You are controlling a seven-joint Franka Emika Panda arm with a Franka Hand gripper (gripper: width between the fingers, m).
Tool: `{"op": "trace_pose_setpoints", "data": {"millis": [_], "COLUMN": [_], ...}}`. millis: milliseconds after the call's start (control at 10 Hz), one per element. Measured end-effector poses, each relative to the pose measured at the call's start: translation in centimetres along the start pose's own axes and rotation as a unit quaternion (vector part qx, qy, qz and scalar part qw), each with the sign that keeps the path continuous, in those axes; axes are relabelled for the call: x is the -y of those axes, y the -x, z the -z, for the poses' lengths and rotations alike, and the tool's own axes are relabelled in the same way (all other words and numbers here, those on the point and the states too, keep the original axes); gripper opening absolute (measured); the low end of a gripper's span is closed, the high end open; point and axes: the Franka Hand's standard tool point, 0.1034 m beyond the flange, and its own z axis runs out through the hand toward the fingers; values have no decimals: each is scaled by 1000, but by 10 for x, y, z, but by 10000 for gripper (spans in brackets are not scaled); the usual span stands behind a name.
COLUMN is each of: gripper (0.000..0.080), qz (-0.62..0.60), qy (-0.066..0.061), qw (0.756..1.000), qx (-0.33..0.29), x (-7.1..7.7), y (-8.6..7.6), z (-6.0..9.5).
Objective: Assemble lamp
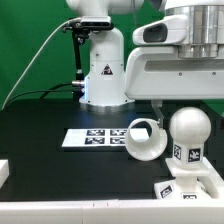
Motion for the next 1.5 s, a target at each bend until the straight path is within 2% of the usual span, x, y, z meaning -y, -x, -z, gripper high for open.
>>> {"op": "trace_pose_setpoints", "data": {"millis": [100, 300, 400, 500, 800, 900, 1100, 1300, 1400, 1500], "gripper": [699, 699, 597, 574, 575, 575, 575, 577, 577, 577], "qz": [34, 40, 26, 26, -68, -141, -281, -441, -531, -582], "qy": [1, 1, 1, 1, 1, 5, 20, 26, 9, -6], "qw": [999, 999, 1000, 1000, 998, 990, 960, 897, 847, 813], "qx": [2, 2, 2, 2, 2, 2, -2, 4, 10, 19], "x": [-5, -4, -4, -4, -4, -4, -3, -2, -3, -2], "y": [0, 1, 1, 1, 1, 0, 1, 2, 2, 2], "z": [-2, -3, -3, -3, -3, -3, -4, -4, -4, -4]}}
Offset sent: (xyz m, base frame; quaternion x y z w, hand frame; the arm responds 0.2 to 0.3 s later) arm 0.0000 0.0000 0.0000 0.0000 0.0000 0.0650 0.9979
